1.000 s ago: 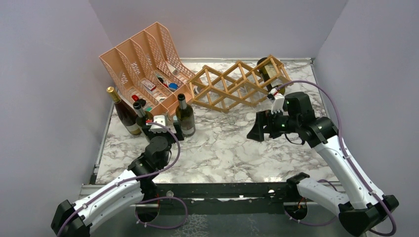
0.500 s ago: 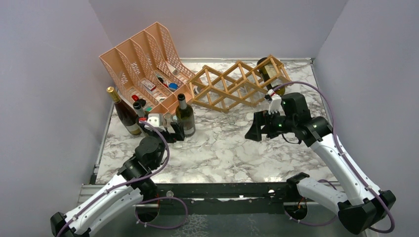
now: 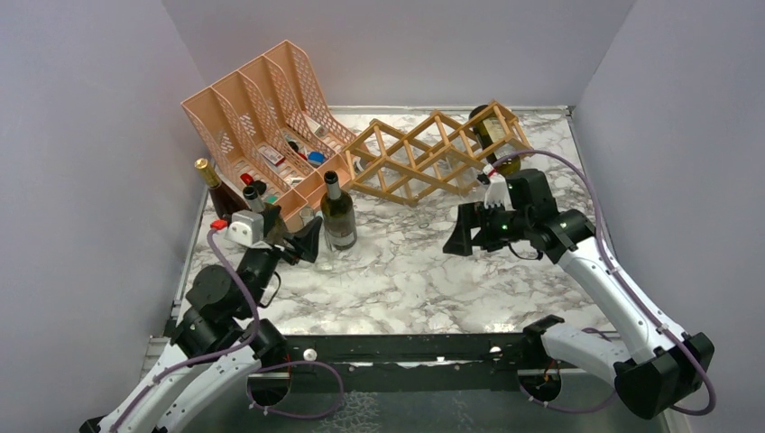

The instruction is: Take the wine bottle off the wine rack

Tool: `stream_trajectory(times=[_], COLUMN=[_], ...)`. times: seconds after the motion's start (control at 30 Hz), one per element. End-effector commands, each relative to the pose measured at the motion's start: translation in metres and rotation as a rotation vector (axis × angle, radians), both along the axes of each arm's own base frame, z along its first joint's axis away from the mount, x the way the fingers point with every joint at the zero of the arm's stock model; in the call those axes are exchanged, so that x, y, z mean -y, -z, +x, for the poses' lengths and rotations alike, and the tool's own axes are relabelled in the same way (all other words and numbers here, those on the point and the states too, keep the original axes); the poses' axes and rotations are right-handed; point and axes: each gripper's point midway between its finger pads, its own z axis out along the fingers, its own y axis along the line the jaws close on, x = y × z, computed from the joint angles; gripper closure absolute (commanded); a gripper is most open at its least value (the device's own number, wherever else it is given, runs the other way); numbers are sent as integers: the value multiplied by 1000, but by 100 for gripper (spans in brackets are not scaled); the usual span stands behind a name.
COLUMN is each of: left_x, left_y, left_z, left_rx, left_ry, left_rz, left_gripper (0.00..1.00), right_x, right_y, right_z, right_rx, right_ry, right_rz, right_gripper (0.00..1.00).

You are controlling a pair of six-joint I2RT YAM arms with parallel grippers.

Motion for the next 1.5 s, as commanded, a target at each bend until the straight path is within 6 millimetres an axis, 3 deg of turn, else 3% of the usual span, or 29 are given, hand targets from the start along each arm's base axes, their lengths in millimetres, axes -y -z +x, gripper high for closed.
stream_trajectory(times=[0.0,0.17,0.3,0.4,0.57,0.7,0.9,1.2,1.47], left_x=[16,64,104,125,147,149,149,135,128], left_y=[-64,-95,-116,-132,-132,-117,-108,-104,-89], left_z=[-24,-7,22,48,74,76,52,47,56], left_rx=[227,260,293,308,318,332,425,438,427], left_ry=[169,300,341,322,308,311,404,394,339], left_rz=[93,126,130,128,131,160,210,147,194], left_gripper=[1,1,1,1,1,1,1,2,2], right_x=[-5,-8,-3,-5,-7,-11,-23,-65,-54], right_y=[12,24,40,40,37,37,42,58,92], right_z=[6,18,31,39,54,68,95,129,145], right_rx=[-20,-34,-34,-2,50,75,166,316,315], right_ry=[13,52,121,144,179,196,212,204,347], right_rz=[10,9,-21,-2,18,18,31,7,-73], right_gripper=[0,0,1,1,1,1,4,10,10])
